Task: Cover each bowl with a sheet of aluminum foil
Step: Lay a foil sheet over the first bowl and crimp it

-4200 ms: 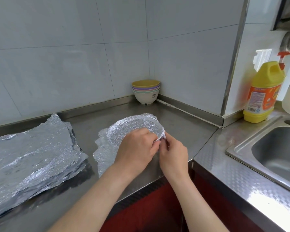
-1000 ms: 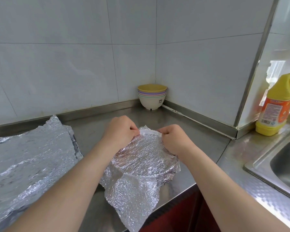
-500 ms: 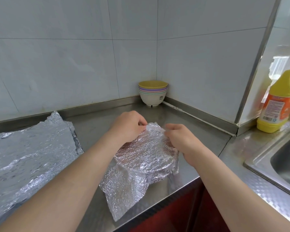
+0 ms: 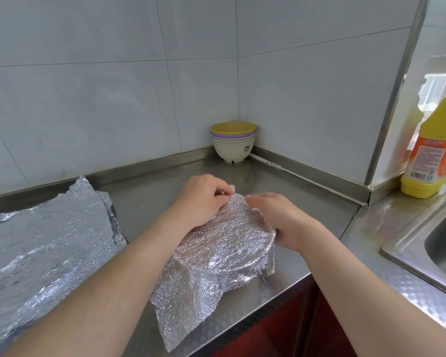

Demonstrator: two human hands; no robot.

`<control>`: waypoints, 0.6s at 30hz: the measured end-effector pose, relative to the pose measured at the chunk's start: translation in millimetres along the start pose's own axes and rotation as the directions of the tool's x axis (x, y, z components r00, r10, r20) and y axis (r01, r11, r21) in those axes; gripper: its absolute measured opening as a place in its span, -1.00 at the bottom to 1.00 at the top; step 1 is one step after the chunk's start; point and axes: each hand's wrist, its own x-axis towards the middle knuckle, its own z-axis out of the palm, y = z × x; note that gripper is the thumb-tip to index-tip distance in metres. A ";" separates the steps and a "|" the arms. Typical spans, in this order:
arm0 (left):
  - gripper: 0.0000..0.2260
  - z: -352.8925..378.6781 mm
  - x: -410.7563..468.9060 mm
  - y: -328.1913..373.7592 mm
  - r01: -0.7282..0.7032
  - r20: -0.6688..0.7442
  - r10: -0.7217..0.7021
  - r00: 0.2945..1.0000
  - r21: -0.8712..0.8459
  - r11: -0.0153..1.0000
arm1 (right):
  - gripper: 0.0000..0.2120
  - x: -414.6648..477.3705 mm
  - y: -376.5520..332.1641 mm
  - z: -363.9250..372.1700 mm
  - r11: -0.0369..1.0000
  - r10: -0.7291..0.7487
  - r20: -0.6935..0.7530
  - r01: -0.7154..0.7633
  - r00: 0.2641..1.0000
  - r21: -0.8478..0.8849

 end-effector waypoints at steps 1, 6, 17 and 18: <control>-0.85 0.7 0.3 0.0 -0.002 0.006 0.002 1.000 0.007 1.000 | -0.80 1.4 0.0 -0.7 1.000 -0.001 0.014 0.001 1.000 -0.004; -0.81 3.6 -1.3 0.5 -0.068 0.001 0.068 0.998 0.054 0.996 | -0.72 4.9 -4.2 -1.4 0.975 -0.082 -0.055 0.069 0.995 -0.210; -0.71 -9.2 -2.4 4.9 -0.065 0.168 0.053 0.984 0.070 0.995 | -0.83 7.8 -9.1 3.2 0.630 -0.402 -0.131 0.170 0.906 -0.757; -0.66 -16.5 -6.0 5.3 -0.050 0.174 0.033 0.984 0.091 0.995 | -0.82 5.4 -8.9 2.4 0.602 -0.414 -0.141 0.154 0.899 -0.783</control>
